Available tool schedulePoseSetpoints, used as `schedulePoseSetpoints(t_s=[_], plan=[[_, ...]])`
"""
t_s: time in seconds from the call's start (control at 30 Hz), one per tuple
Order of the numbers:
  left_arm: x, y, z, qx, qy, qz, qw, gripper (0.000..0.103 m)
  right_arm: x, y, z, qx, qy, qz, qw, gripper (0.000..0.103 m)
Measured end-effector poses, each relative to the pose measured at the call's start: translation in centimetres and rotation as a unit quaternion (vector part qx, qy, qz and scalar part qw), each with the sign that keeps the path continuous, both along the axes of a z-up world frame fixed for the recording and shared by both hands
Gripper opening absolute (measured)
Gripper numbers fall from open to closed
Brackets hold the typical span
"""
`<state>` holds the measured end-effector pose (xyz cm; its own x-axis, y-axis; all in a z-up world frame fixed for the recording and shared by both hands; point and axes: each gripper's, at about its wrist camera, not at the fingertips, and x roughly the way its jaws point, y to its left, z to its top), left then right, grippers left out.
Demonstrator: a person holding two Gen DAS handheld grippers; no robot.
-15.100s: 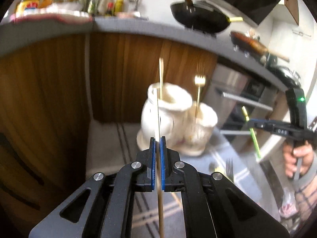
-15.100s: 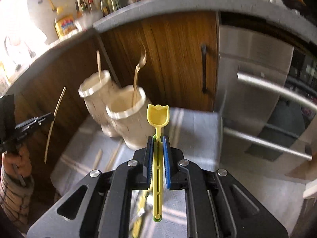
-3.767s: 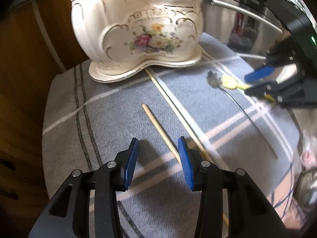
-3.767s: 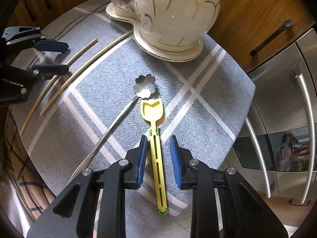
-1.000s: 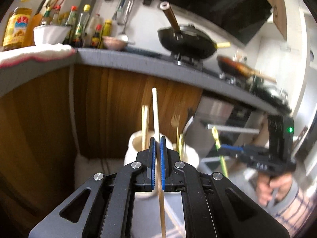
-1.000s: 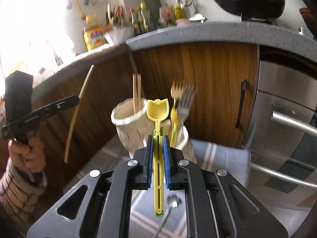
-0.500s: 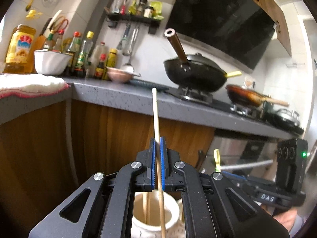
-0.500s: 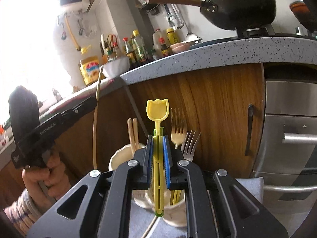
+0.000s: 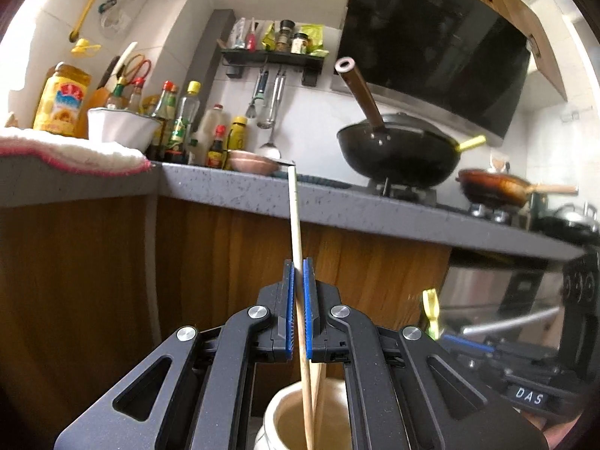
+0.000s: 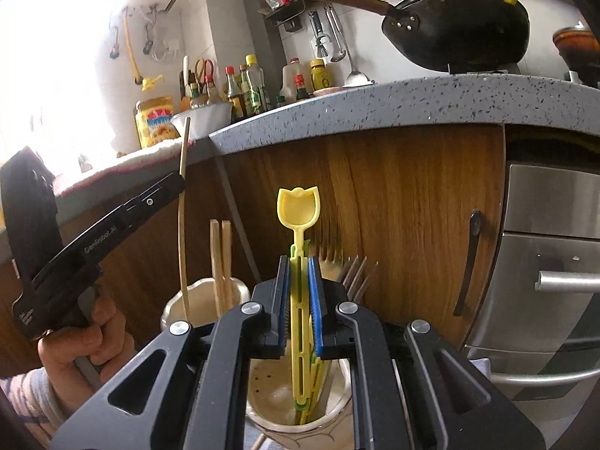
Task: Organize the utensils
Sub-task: 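Carry the chopstick and yellow spoon up over the ceramic holder, then lower the chopstick and yellow spoon into the holder and open both tools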
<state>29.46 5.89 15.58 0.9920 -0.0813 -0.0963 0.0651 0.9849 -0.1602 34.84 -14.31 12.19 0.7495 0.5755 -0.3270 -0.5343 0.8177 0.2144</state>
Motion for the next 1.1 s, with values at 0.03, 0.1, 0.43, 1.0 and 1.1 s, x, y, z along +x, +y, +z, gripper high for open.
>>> schedulePoseSetpoints(t_s=[0.03, 0.1, 0.43, 1.0, 1.1], plan=[[-0.1, -0.2, -0.5, 0.006, 0.001, -0.001, 1.0000, 0.005, 0.0, 0.1, -0.3, 0.000, 0.001, -0.001, 1.000, 0.009], [-0.4, -0.6, -1.3, 0.016, 0.002, -0.002, 0.9999, 0.005, -0.2, 0.0, -0.9, 0.000, 0.003, -0.002, 1.000, 0.009], [-1.7, -1.2, -4.1, 0.042, 0.041, -0.005, 0.9982, 0.005, -2.3, 0.7, -3.2, -0.066, 0.000, -0.001, 0.998, 0.009], [-2.2, -1.3, -4.1, 0.070, 0.093, 0.006, 0.9931, 0.016, -2.1, 0.7, -3.4, -0.109, 0.028, -0.010, 0.994, 0.011], [-2.8, -1.2, -3.8, 0.067, 0.095, 0.006, 0.9932, 0.030, -2.5, 0.6, -3.1, -0.111, 0.024, -0.010, 0.993, 0.019]])
